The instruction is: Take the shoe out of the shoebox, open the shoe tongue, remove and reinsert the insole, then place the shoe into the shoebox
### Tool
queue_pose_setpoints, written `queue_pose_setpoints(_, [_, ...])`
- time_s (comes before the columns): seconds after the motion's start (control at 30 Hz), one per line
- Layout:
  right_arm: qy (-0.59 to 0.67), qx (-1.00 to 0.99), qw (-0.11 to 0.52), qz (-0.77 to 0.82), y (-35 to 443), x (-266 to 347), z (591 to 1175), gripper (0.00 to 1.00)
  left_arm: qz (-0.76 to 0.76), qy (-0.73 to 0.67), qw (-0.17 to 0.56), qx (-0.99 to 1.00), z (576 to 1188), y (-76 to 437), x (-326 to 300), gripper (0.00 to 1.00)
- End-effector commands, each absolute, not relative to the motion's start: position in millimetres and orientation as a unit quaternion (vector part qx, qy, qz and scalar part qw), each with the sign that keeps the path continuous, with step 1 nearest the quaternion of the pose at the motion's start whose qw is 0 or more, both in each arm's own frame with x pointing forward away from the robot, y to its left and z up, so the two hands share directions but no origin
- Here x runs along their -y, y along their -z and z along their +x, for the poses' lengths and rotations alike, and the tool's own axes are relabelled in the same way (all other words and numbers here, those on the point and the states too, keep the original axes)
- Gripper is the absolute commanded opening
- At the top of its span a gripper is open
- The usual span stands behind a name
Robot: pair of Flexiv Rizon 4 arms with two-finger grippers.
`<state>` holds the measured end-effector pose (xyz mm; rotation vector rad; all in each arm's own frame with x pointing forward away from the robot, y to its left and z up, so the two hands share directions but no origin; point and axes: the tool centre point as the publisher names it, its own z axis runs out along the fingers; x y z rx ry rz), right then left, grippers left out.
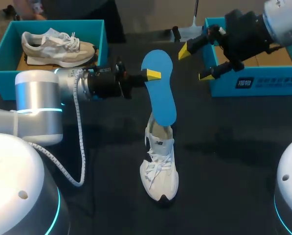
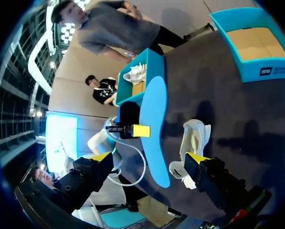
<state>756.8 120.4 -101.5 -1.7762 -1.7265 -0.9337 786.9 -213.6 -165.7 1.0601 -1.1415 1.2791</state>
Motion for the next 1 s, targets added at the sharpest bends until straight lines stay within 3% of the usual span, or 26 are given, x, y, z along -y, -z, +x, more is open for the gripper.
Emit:
queue_pose_setpoints(0.03, [0.316,0.652,0.171,-0.667,101,-124,761,1.0,0.446,-0.537,0.533,0.478,786,165,213,0.0])
queue_pose_setpoints(0.17, [0.309,0.663,0.106,-0.673,100,-127,767,1.0,0.446,-0.537,0.533,0.478,786,165,213,0.0])
queue_pose_setpoints(0.33, [0.255,0.687,0.069,-0.678,98,-135,776,1.0,0.446,-0.537,0.533,0.478,786,165,213,0.0])
queue_pose_setpoints(1.0, [0.161,0.722,-0.04,-0.672,98,-178,778,1.0,0.446,-0.537,0.533,0.478,786,165,213,0.0])
